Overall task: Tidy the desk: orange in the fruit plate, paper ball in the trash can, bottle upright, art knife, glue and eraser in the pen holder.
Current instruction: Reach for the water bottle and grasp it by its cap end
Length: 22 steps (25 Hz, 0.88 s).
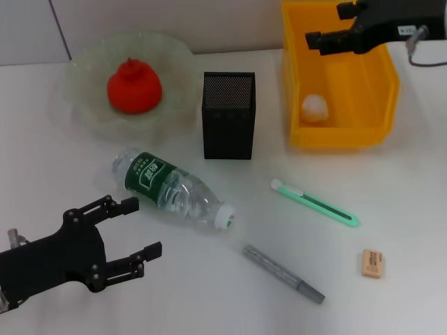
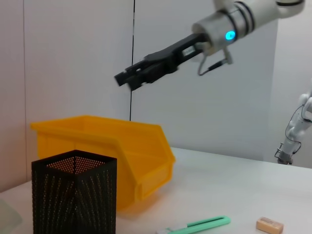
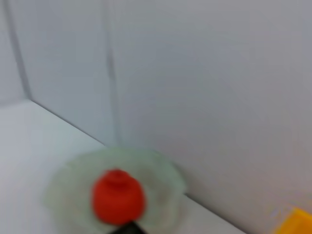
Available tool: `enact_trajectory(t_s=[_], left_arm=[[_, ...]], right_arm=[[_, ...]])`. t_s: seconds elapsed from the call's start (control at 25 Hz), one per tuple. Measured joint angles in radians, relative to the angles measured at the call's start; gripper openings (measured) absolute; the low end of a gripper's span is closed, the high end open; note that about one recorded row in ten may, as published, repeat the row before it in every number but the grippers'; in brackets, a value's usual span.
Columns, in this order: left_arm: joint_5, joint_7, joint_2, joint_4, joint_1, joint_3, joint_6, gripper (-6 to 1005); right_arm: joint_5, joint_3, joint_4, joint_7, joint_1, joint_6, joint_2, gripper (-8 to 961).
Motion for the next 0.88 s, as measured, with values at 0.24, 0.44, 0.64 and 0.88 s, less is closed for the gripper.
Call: enact_trajectory(t_s=[0.24, 0.44, 0.64, 0.88], left_arm=[[-0.001, 0.007, -0.001, 0.005, 0.005, -0.018, 0.009, 808], [0.000, 0.009, -0.002, 0.008, 0.001, -0.025, 0.011, 808], [0.005, 0.011, -0.002, 0.016, -0.009, -0.025, 0.009, 808], [0.027, 0.002, -0.003, 0.090, -0.032, -0.014, 0.010, 808]], right_arm=[[0.320, -0.001, -0.030, -0.261, -0.202, -0.139, 0.003, 840], [0.470, 0.003, 0.074, -0.475, -0.343, -0.244, 0.005, 840], [0.512, 0.016, 0.265, -0.660, -0.409, -0.358, 0.002, 840], [0.516, 0.131, 0.499, -0.911, -0.435, -0.491, -0.001, 840]])
